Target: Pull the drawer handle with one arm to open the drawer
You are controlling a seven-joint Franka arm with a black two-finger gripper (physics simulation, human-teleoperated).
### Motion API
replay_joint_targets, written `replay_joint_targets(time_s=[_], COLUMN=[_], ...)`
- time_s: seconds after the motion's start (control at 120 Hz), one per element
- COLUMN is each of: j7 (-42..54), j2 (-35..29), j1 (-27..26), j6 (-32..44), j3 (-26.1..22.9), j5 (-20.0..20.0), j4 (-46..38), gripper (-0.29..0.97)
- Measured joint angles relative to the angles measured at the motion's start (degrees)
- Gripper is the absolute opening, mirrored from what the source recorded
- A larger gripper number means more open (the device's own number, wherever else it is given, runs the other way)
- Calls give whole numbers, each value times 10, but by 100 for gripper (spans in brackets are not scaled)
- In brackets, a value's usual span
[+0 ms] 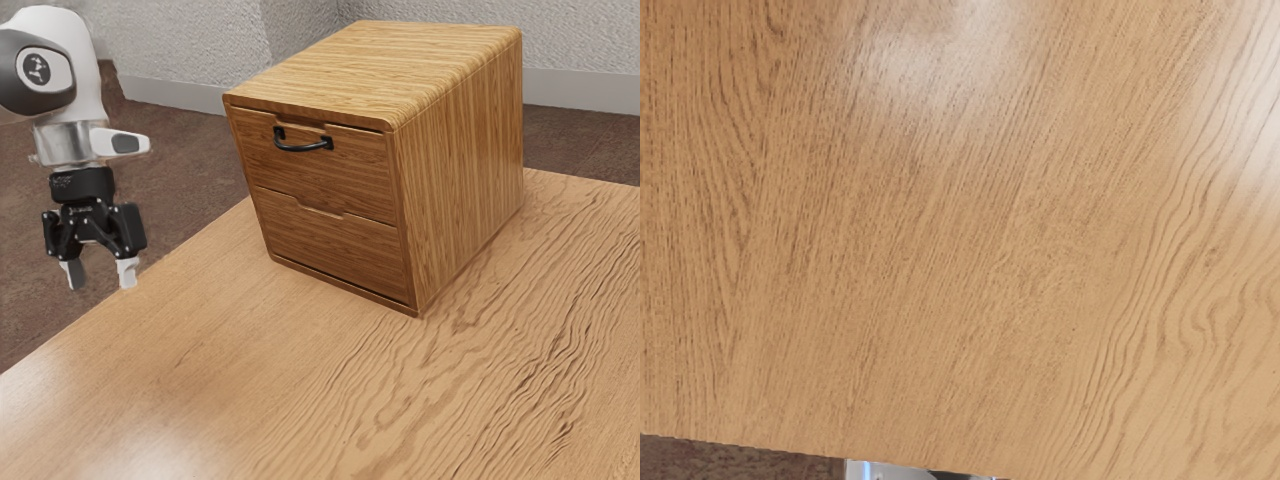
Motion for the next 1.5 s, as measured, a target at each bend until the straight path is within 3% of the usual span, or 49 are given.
replay_joint_targets(time_s=[0.075,0.225,0.275,0.358,0.533,0.733,0.933,1.217,1.5], j7=[11,29,39,98,250,446,592,740,850], j2=[0,-1,-26,-89,-105,-55,-18,-1,13], j1=[7,-44,-51,-53,-46,-63,-106,-71,-104], j6=[61,132,141,169,202,243,289,314,330], j3=[0,0,0,-6,20,-20,-27,-20,-21], j5=[-2,-4,-3,-2,-10,11,24,29,28], j4=[-2,-1,32,82,97,95,90,72,72], gripper=[68,68,68,68,68,68,68,68,68])
